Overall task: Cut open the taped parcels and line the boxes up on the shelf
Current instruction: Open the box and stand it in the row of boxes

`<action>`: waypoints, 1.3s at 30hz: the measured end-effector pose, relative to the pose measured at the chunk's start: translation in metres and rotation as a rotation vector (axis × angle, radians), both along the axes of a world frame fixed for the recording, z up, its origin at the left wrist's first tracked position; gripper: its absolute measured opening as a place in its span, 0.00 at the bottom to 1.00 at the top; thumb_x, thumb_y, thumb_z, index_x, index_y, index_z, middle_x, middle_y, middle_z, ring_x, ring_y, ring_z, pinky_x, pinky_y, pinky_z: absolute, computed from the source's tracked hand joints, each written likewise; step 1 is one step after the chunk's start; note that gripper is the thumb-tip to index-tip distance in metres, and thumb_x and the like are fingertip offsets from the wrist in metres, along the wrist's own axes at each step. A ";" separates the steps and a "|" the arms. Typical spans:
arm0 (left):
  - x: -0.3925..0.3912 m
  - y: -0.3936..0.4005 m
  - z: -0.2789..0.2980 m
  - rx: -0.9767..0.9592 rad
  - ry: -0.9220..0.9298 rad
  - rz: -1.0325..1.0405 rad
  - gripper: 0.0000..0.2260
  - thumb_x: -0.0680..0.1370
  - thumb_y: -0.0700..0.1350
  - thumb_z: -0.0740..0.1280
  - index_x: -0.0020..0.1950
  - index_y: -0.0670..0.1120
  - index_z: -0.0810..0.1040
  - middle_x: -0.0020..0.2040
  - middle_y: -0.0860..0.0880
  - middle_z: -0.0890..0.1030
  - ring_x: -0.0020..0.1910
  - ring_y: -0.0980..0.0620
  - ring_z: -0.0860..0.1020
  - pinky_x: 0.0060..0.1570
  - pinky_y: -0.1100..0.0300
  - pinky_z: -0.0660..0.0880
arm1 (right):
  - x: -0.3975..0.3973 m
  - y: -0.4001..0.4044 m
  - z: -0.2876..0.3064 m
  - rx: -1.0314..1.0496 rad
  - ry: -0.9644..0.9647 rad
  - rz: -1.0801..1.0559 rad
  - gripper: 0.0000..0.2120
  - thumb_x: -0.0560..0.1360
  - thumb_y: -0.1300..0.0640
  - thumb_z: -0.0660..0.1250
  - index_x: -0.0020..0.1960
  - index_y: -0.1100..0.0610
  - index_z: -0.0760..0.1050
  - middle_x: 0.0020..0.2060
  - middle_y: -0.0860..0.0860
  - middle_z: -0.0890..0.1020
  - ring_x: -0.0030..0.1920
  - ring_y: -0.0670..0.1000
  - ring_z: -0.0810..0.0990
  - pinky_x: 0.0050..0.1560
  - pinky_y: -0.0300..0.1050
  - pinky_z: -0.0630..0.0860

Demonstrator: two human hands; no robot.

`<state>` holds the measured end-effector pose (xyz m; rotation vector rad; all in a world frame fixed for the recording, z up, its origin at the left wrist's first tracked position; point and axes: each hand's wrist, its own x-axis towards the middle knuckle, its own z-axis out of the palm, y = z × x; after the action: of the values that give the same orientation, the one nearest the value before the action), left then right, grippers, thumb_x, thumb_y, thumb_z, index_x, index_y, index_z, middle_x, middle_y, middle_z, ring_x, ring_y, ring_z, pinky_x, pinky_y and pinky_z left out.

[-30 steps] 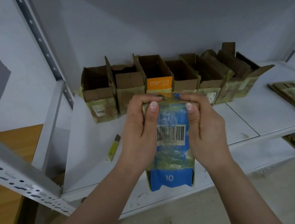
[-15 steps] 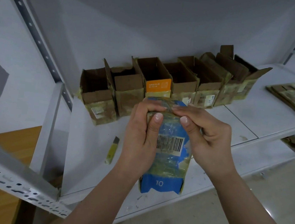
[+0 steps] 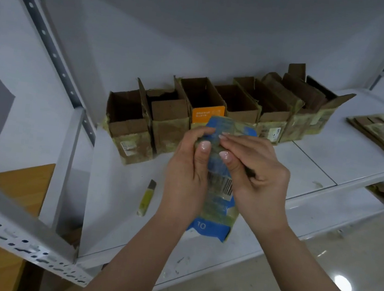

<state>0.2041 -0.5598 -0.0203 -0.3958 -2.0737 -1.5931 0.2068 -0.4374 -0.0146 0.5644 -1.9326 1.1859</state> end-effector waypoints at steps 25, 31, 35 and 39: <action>-0.027 -0.038 -0.024 0.025 -0.168 0.051 0.10 0.82 0.46 0.63 0.61 0.48 0.79 0.53 0.60 0.81 0.52 0.67 0.78 0.46 0.76 0.71 | -0.026 0.020 0.021 0.458 -0.773 -0.412 0.41 0.61 0.20 0.60 0.64 0.46 0.64 0.53 0.46 0.76 0.54 0.51 0.77 0.49 0.49 0.74; -0.032 -0.044 -0.041 0.056 -0.394 -0.041 0.17 0.81 0.44 0.65 0.71 0.46 0.74 0.62 0.50 0.81 0.60 0.55 0.79 0.61 0.52 0.77 | -0.034 0.007 -0.010 0.294 -0.741 -0.234 0.14 0.79 0.46 0.63 0.62 0.47 0.77 0.56 0.49 0.81 0.50 0.51 0.80 0.53 0.48 0.76; -0.031 -0.049 -0.047 0.120 -0.469 -0.087 0.15 0.81 0.42 0.65 0.67 0.46 0.76 0.59 0.51 0.82 0.58 0.53 0.80 0.60 0.55 0.77 | -0.036 0.010 -0.037 0.221 -0.761 -0.160 0.15 0.78 0.53 0.69 0.64 0.49 0.77 0.56 0.49 0.80 0.39 0.39 0.77 0.38 0.29 0.69; -0.022 -0.046 -0.058 0.141 -0.385 -0.103 0.16 0.77 0.45 0.70 0.65 0.50 0.78 0.65 0.50 0.78 0.64 0.56 0.76 0.57 0.60 0.77 | -0.030 0.018 -0.052 0.021 -0.621 -0.082 0.13 0.76 0.53 0.70 0.60 0.50 0.80 0.55 0.51 0.80 0.46 0.41 0.80 0.44 0.24 0.71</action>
<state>0.1816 -0.6055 -0.0782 -0.1556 -2.2251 -1.9919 0.1763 -0.4198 -0.0664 0.1199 -2.4542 1.3979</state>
